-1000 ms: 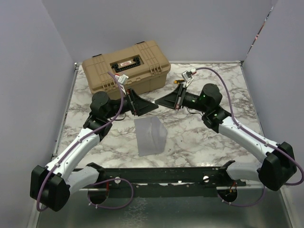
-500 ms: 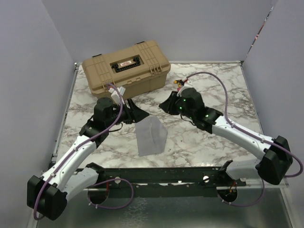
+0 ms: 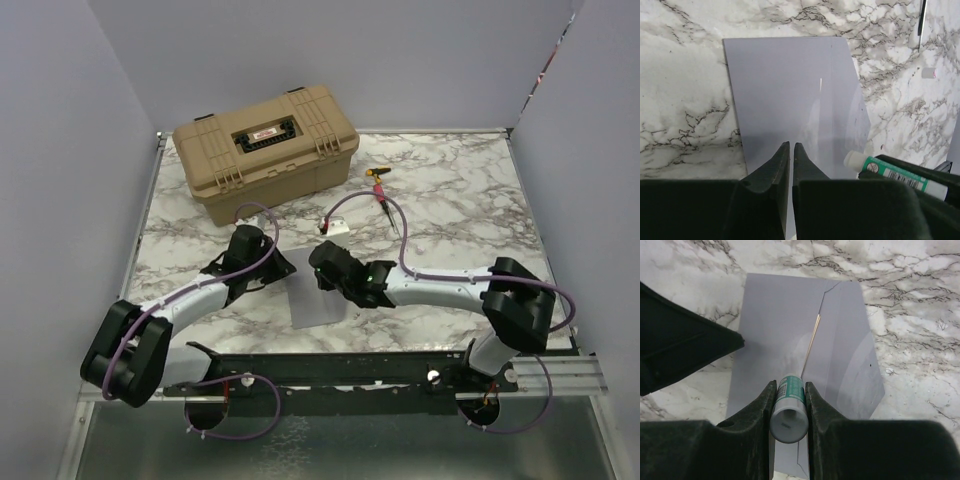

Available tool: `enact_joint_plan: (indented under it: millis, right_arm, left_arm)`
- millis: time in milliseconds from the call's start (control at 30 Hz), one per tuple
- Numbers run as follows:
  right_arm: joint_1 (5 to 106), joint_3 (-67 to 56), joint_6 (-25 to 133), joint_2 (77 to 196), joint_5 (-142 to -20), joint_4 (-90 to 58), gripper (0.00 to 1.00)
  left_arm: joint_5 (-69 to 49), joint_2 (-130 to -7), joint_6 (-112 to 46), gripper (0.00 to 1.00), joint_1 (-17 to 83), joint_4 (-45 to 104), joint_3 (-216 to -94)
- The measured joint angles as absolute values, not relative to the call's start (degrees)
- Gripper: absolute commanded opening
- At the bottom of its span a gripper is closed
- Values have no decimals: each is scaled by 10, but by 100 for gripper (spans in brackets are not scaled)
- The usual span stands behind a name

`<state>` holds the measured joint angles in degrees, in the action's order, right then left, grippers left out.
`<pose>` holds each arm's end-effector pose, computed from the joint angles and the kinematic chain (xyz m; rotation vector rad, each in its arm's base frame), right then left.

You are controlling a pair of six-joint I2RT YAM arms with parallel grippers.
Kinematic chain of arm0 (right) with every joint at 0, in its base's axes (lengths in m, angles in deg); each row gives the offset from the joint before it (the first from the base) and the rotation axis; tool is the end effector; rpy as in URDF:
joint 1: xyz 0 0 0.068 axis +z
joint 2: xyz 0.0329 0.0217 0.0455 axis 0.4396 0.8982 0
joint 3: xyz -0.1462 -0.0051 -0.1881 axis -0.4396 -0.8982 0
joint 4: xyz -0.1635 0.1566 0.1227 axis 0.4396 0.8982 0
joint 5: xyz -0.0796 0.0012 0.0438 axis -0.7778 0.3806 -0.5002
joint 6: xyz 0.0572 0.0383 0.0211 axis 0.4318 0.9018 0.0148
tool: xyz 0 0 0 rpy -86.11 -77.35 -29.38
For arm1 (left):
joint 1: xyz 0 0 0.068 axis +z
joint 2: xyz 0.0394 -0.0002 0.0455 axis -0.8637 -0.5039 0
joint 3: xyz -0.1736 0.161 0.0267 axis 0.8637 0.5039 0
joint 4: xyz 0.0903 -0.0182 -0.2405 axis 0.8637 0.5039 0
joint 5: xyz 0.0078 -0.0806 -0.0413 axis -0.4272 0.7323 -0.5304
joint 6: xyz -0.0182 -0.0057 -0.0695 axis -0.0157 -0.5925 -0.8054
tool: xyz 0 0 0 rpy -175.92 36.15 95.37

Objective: Place the letter into the envelope and seal it

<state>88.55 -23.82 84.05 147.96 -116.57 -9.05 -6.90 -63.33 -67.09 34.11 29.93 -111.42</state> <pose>0.1879 0.3010 0.1648 -0.2643 2.2288 0.3889 0.2329 -0.1246 0.1280 -0.3183 2.3859 -0.8526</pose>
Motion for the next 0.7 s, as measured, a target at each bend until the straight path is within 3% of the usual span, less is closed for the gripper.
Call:
enact_joint_plan:
  millis: [300,700]
  right_arm:
    - [905,-238,816,1534,-1211,-134,0]
    - [913,-237,803,1581,-1220,-174,0]
  left_arm:
    - [-66,-717,-690,3,341,179,-1100]
    - [-76,-726,-739,0,341,113,-1046]
